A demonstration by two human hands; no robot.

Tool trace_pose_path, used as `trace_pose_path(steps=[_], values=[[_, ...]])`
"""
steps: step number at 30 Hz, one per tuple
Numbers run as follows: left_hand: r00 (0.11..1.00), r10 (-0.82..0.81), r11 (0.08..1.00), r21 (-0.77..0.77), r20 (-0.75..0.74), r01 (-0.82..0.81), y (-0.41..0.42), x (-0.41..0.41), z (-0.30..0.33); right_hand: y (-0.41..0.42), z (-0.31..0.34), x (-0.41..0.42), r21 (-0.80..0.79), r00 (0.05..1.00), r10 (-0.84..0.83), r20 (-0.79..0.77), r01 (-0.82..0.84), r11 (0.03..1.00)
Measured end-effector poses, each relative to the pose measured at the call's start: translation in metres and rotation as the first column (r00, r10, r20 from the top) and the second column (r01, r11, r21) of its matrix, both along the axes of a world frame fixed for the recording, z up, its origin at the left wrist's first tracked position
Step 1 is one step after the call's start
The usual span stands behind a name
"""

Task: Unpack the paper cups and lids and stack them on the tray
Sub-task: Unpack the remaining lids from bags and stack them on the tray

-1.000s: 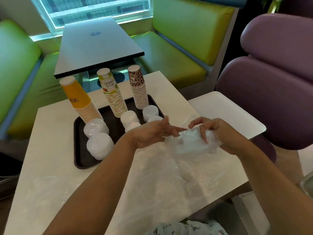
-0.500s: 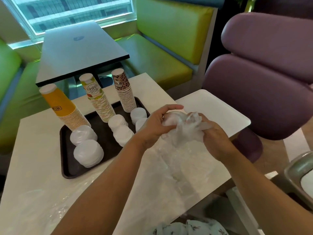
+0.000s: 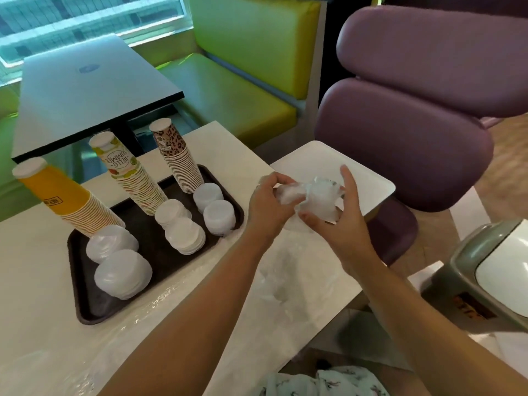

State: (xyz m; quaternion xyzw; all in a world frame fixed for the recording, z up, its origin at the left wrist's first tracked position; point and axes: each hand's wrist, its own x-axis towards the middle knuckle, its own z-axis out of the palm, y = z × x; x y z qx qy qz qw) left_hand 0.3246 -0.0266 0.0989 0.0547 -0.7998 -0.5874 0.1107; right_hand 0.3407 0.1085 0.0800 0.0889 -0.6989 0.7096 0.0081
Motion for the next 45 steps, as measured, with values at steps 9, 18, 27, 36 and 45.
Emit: trace_pose_path(steps=[9, 18, 27, 36, 45], values=[[0.897, -0.436, 0.898, -0.037, 0.075, 0.439, 0.073, -0.022, -0.019, 0.088, -0.027, -0.001, 0.038, 0.933, -0.355, 0.049, 0.354, 0.935], [0.696, -0.704, 0.684, -0.125, 0.142, 0.718, 0.176, -0.046, -0.049, 0.197, -0.051, 0.017, 0.182, 0.766, -0.634, 0.110, 0.611, 0.770], [0.687, -0.695, 0.623, -0.299, 0.212, 0.723, 0.297, -0.056, -0.107, 0.295, -0.086, 0.036, 0.421, 0.540, -0.824, -0.173, 0.797, 0.434], [0.636, -0.712, 0.324, -0.665, 0.296, 0.672, 0.346, -0.046, -0.159, 0.326, -0.137, 0.026, 0.722, 0.668, -0.676, -0.309, 0.628, 0.290], [0.605, -0.713, 0.226, -0.700, 0.355, 0.678, 0.343, -0.037, -0.170, 0.335, -0.164, 0.006, 0.828, 0.775, -0.625, 0.091, 0.291, 0.480]])
